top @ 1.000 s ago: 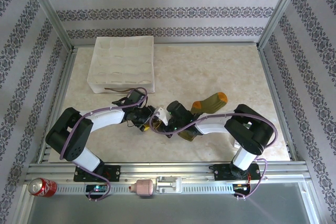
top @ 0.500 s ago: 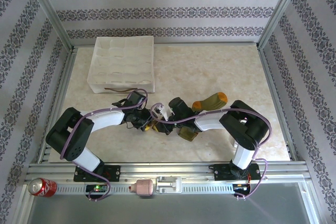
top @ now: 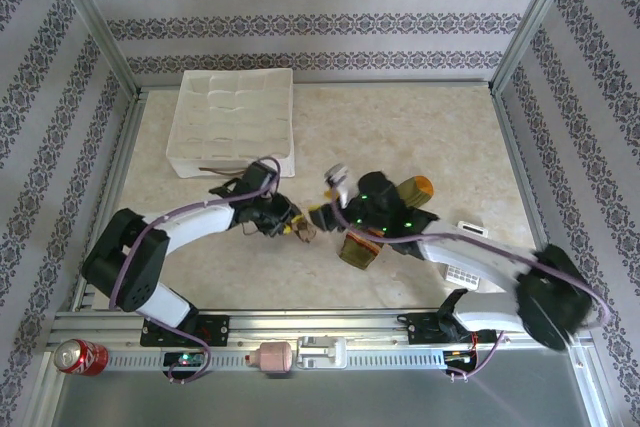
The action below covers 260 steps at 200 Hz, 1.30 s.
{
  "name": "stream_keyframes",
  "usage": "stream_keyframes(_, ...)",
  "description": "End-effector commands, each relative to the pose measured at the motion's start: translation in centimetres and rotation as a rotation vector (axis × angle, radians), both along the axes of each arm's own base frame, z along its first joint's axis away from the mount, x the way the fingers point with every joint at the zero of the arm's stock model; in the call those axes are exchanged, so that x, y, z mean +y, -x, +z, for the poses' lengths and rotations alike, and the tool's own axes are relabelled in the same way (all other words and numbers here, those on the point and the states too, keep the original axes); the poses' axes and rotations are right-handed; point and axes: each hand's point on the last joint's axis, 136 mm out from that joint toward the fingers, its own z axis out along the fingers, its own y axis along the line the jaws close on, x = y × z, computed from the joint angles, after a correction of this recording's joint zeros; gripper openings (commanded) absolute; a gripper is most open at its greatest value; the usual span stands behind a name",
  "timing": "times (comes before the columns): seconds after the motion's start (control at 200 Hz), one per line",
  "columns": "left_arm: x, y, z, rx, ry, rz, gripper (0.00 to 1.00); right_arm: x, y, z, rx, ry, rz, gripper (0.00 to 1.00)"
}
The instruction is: Roll the socks
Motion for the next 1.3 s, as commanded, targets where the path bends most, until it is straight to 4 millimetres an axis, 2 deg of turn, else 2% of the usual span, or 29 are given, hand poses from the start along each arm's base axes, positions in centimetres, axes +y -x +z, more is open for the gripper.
stream_keyframes(0.0, 2.6, -3.7, 5.7, -0.123, -0.016, 0.014, 0.03, -5.5, -3.2, 2.6, -0.124, 0.059, -0.282, 0.64)
stream_keyframes(0.065, 3.8, -6.0, 8.0, -0.171, -0.003, 0.028, 0.03, -7.2, -3.6, 4.7, -0.159, 0.042, -0.34, 0.65)
stream_keyframes(0.18, 6.1, -10.0, 11.0, -0.239, 0.006, 0.049, 0.03, -8.7, -4.1, 7.5, -0.163, 0.009, -0.379, 0.64)
stream_keyframes(0.295, 8.9, -14.1, 13.1, -0.303, -0.032, 0.081, 0.03, -9.3, -4.6, 8.5, -0.173, 0.01, -0.399, 0.64)
stream_keyframes(0.395, 10.6, -17.3, 13.0, -0.333, -0.089, 0.089, 0.03, -9.1, -4.6, 8.4, -0.174, 0.01, -0.386, 0.65)
stream_keyframes(0.555, 11.3, -20.9, 10.2, -0.293, -0.134, 0.061, 0.03, -8.6, -4.5, 8.0, -0.156, 0.025, -0.353, 0.65)
stream_keyframes(0.699, 10.3, -21.3, 8.2, -0.269, -0.135, 0.034, 0.03, -8.6, -4.3, 7.7, -0.151, 0.041, -0.343, 0.64)
stream_keyframes(0.894, 9.6, -20.3, 5.4, -0.24, -0.198, -0.029, 0.03, -8.9, -4.0, 7.2, -0.123, 0.048, -0.347, 0.64)
stream_keyframes(1.164, 9.0, -18.7, 7.7, -0.313, -0.238, -0.055, 0.03, -9.5, -3.2, 6.0, -0.075, 0.064, -0.36, 0.62)
stream_keyframes(1.294, 8.6, -18.2, 6.6, -0.299, -0.251, -0.101, 0.03, -9.5, -3.1, 5.6, -0.06, 0.066, -0.358, 0.62)
